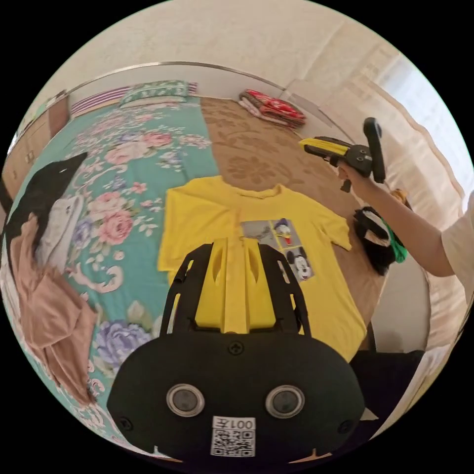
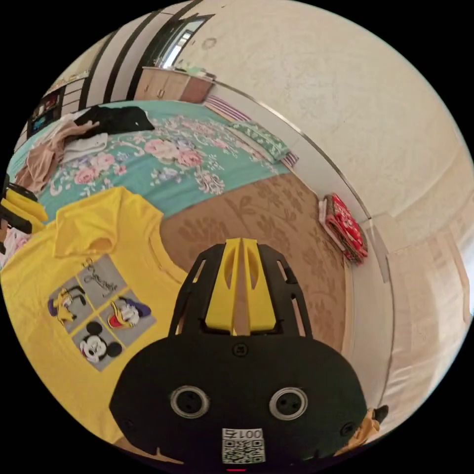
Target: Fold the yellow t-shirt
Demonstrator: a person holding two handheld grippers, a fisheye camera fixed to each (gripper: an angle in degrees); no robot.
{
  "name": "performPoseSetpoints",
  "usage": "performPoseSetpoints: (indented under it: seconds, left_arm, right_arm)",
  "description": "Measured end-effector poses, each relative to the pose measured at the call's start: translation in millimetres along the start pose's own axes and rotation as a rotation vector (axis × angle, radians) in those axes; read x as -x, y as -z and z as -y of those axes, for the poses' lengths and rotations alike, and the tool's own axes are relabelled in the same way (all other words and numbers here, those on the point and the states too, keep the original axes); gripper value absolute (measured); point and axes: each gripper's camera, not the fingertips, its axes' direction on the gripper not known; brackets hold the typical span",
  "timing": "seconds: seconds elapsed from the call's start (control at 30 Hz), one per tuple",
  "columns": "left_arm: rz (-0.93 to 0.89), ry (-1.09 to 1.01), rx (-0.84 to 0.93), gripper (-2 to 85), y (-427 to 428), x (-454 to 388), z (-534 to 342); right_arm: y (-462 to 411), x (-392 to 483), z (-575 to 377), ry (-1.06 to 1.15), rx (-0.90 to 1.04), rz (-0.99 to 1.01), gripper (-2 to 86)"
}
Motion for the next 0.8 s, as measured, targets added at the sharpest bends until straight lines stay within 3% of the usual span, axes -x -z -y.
performPoseSetpoints:
  seconds: [0.07, 0.2, 0.33, 0.4, 0.47, 0.57, 0.73, 0.8]
  left_arm:
    - [-0.073, -0.155, 0.053, 2.2, -42.0, -55.4, 11.2]
    - [0.011, -0.253, 0.140, 1.7, -109.9, -107.6, 18.4]
    - [-0.061, -0.305, 0.212, 2.2, -177.6, -134.1, 29.3]
    - [0.054, -0.350, 0.226, 2.0, -198.9, -148.0, 34.3]
    - [0.252, -0.286, 0.219, 0.9, -216.0, -145.3, 43.2]
    - [0.378, -0.231, 0.204, 0.9, -225.7, -122.7, 51.5]
    - [0.565, -0.136, 0.261, 1.9, -256.6, -64.0, 57.2]
    - [0.558, -0.128, 0.282, 1.9, -271.2, -49.8, 59.8]
  right_arm:
    - [-5.3, -23.4, -42.7, 0.029, 0.177, 0.009, 1.7]
    - [-27.5, -81.1, -130.5, -0.096, 0.534, 0.245, 6.3]
    - [-50.8, -112.1, -185.0, -0.191, 0.650, 0.309, 11.7]
    - [-77.8, -125.8, -212.8, -0.259, 0.740, 0.400, 12.9]
    - [-94.1, -131.7, -230.3, -0.277, 0.777, 0.458, 12.9]
    - [-108.0, -145.6, -257.5, -0.323, 0.763, 0.510, 12.6]
    - [-113.7, -176.1, -288.0, -0.410, 0.690, 0.566, 11.8]
    - [-118.0, -182.5, -297.3, -0.383, 0.684, 0.563, 11.5]
